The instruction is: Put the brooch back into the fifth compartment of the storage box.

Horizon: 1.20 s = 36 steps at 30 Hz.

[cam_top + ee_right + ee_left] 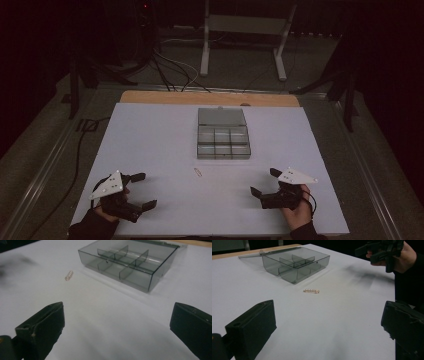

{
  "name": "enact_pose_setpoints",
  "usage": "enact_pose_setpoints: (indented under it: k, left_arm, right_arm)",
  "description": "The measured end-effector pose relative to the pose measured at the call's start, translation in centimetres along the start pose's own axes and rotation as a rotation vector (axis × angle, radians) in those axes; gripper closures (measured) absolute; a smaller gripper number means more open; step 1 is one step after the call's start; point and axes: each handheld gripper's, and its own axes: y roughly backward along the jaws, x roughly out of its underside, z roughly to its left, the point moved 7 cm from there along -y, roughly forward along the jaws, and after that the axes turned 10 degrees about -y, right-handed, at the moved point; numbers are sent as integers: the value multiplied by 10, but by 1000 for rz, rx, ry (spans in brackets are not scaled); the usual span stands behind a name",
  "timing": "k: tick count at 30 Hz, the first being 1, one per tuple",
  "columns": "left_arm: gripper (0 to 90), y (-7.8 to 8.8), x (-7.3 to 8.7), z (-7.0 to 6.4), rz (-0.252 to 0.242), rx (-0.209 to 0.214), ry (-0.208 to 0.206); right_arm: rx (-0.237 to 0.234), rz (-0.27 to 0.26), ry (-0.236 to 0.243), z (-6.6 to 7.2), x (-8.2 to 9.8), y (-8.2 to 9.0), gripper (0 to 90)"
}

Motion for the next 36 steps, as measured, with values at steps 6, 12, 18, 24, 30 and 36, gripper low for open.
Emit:
enact_pose_setpoints:
  k: [6,12,18,24,30,36]
  left_arm:
    - [12,0,0,1,-4,-7,7]
    - [12,-1,0,1,-2,-3,8]
    - [12,0,0,1,-3,-4,11]
    - [12,0,0,1,-5,-1,13]
    - [12,0,0,1,-1,0,14]
    - [12,0,0,1,-4,1,14]
  right_arm:
    - [10,-13,-1,2,-7,0,0]
    - [18,-44,-16,4,-22,0,0]
    - [12,-78,-14,9,-35,0,0]
    - [-10,-89,-11,14,-43,-3,0]
    - [-16,-93,7,19,-48,-8,0]
    - [-25,-89,9,24,-52,-15,0]
